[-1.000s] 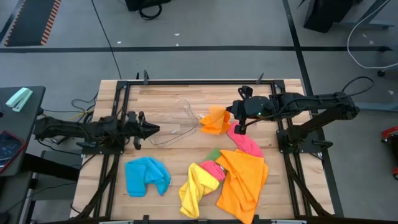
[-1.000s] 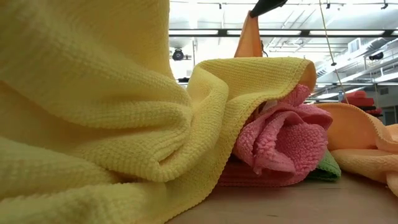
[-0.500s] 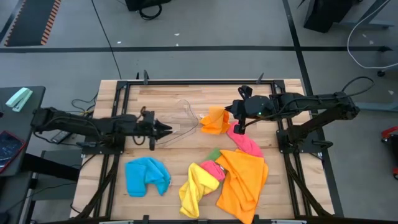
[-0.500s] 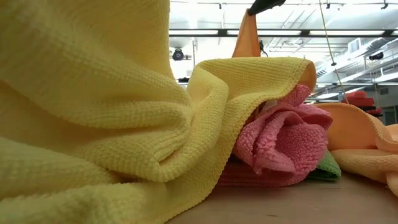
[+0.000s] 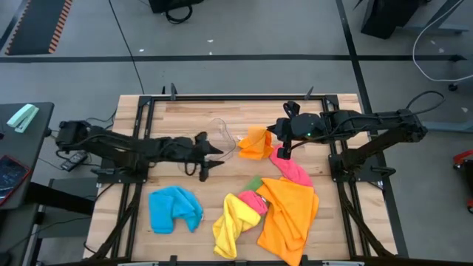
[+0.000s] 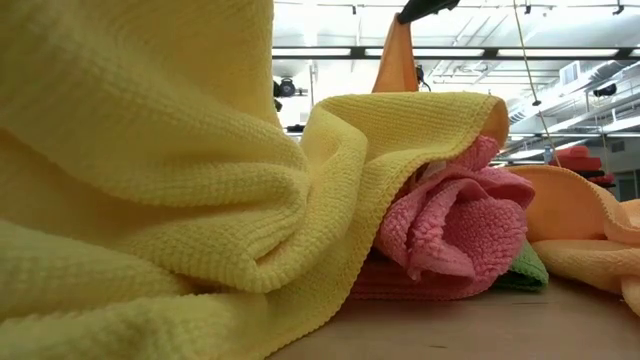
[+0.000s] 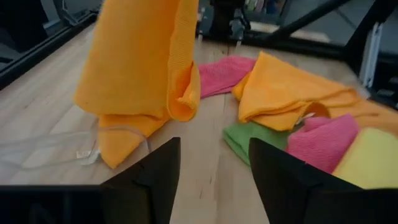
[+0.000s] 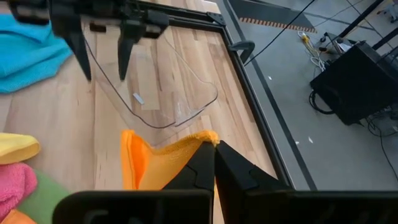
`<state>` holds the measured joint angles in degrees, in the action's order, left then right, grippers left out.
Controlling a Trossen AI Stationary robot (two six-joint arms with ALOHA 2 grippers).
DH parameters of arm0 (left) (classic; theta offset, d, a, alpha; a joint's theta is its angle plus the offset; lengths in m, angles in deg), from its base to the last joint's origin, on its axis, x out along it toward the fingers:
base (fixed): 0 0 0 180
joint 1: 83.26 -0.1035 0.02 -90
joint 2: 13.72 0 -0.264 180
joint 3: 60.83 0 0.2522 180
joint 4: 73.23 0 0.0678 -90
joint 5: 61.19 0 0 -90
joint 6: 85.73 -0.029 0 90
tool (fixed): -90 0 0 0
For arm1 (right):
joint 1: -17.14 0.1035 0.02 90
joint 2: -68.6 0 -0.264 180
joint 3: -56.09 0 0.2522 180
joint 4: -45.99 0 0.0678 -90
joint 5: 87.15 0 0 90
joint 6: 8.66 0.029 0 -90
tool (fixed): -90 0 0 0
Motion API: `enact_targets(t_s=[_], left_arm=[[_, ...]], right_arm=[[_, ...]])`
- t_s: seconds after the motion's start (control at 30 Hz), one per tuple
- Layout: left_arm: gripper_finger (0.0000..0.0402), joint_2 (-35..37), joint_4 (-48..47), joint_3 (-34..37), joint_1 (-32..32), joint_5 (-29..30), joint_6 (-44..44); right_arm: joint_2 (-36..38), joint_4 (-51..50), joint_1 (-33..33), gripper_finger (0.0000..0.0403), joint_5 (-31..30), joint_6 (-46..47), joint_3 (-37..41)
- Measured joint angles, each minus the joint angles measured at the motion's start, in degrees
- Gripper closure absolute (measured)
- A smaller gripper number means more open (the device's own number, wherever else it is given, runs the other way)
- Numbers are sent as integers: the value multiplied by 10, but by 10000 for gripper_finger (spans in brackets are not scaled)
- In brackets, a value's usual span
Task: Fold microfiber towels
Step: Fold the orange microfiber towel
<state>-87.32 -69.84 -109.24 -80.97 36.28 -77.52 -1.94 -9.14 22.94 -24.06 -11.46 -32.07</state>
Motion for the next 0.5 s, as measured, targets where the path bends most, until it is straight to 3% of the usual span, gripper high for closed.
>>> enact_targets(t_s=[0.5], left_arm=[[208,-138,-3,-93,-2,35,-104]], right_arm=[[0,5,0,392,0,0,0]])
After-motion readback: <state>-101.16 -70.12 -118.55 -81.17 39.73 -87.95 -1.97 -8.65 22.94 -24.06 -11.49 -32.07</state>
